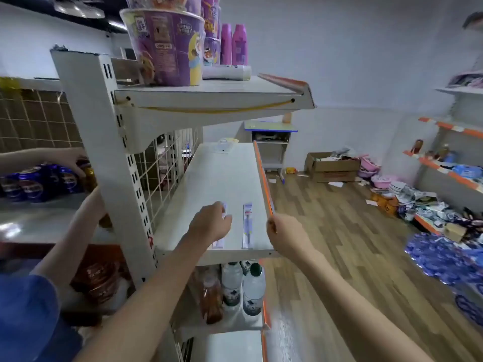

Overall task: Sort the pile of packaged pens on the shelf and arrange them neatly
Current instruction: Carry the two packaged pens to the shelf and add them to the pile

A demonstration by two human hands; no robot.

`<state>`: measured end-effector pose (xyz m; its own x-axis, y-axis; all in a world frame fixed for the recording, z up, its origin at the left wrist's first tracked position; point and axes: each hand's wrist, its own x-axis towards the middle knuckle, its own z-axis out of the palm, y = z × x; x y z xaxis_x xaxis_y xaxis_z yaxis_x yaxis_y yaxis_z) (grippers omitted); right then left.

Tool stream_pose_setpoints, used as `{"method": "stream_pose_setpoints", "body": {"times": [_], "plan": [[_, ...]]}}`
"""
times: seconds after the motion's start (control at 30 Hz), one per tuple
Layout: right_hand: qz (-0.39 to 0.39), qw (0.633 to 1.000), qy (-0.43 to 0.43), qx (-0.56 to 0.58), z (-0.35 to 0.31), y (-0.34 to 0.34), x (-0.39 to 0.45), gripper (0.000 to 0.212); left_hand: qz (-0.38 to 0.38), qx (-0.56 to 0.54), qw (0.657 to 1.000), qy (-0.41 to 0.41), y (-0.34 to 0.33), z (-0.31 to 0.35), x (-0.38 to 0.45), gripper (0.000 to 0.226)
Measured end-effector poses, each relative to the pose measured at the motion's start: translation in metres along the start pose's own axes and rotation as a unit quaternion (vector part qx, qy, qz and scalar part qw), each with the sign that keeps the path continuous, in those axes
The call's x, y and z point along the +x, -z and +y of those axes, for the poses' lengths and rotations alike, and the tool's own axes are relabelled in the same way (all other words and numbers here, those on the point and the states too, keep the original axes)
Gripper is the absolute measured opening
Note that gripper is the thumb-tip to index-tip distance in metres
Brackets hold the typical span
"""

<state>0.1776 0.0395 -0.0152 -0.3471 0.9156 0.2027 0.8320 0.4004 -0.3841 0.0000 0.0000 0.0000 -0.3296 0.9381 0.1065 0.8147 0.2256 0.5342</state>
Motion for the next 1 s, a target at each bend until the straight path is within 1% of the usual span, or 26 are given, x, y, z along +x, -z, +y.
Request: {"method": "stream_pose_setpoints", "body": {"times": [0.1,0.17,0.2,0.23,0.3,0.33,0.4,0.47,0.53,0.63,0.7,0.77,0.8,0.87,0.9,0.93,1.0], "plan": [[-0.025,0.999,0.006,-0.035,-0.007,-0.012,0.018,0.022,-0.032,0.071,0.994,0.081,-0.011,-0.006,0.014,0.042],[-0.063,0.996,0.000,-0.060,-0.014,-0.015,0.022,0.014,-0.049,0.101,0.986,0.123,-0.019,-0.013,0.019,0.045],[-0.084,0.994,-0.008,-0.071,-0.014,-0.017,0.025,0.015,-0.051,0.109,0.984,0.131,-0.022,-0.017,0.020,0.045],[-0.097,0.992,-0.010,-0.083,-0.015,-0.019,0.028,0.021,-0.050,0.115,0.983,0.130,-0.026,-0.020,0.023,0.044],[-0.118,0.988,-0.016,-0.096,-0.021,-0.021,0.033,0.020,-0.053,0.126,0.983,0.124,-0.028,-0.023,0.026,0.037],[-0.128,0.987,-0.024,-0.099,-0.025,-0.023,0.037,0.027,-0.057,0.129,0.982,0.126,-0.028,-0.023,0.028,0.033],[-0.154,0.980,-0.046,-0.116,-0.032,-0.025,0.042,0.050,-0.069,0.139,0.979,0.133,-0.026,-0.020,0.028,0.026],[-0.175,0.972,-0.055,-0.147,-0.035,-0.029,0.048,0.057,-0.075,0.142,0.977,0.141,-0.024,-0.019,0.028,0.022],[-0.199,0.964,-0.060,-0.167,-0.035,-0.032,0.055,0.051,-0.078,0.140,0.976,0.145,-0.022,-0.019,0.028,0.022],[-0.245,0.948,-0.055,-0.195,-0.035,-0.036,0.064,0.035,-0.073,0.128,0.979,0.140,-0.020,-0.020,0.027,0.024],[-0.260,0.945,-0.075,-0.187,-0.034,-0.035,0.065,0.037,-0.058,0.108,0.984,0.132,-0.016,-0.019,0.025,0.026],[-0.240,0.954,-0.095,-0.151,-0.032,-0.033,0.064,0.043,-0.048,0.095,0.988,0.116,-0.012,-0.017,0.022,0.027],[-0.215,0.962,-0.113,-0.122,-0.032,-0.033,0.062,0.041,-0.048,0.093,0.989,0.107,-0.009,-0.015,0.020,0.027],[-0.132,0.979,-0.142,-0.065,-0.032,-0.028,0.053,0.036,-0.039,0.079,0.992,0.090,-0.007,-0.013,0.016,0.026],[-0.086,0.984,-0.146,-0.054,-0.032,-0.026,0.048,0.037,-0.029,0.058,0.994,0.083,-0.007,-0.011,0.014,0.024],[-0.053,0.986,-0.152,-0.046,-0.031,-0.024,0.041,0.038,-0.019,0.029,0.997,0.076,-0.008,-0.008,0.011,0.023],[0.002,0.987,-0.163,0.004,-0.025,-0.019,0.024,0.031,0.001,-0.043,0.998,0.045,-0.013,-0.001,-0.001,0.016]]}}
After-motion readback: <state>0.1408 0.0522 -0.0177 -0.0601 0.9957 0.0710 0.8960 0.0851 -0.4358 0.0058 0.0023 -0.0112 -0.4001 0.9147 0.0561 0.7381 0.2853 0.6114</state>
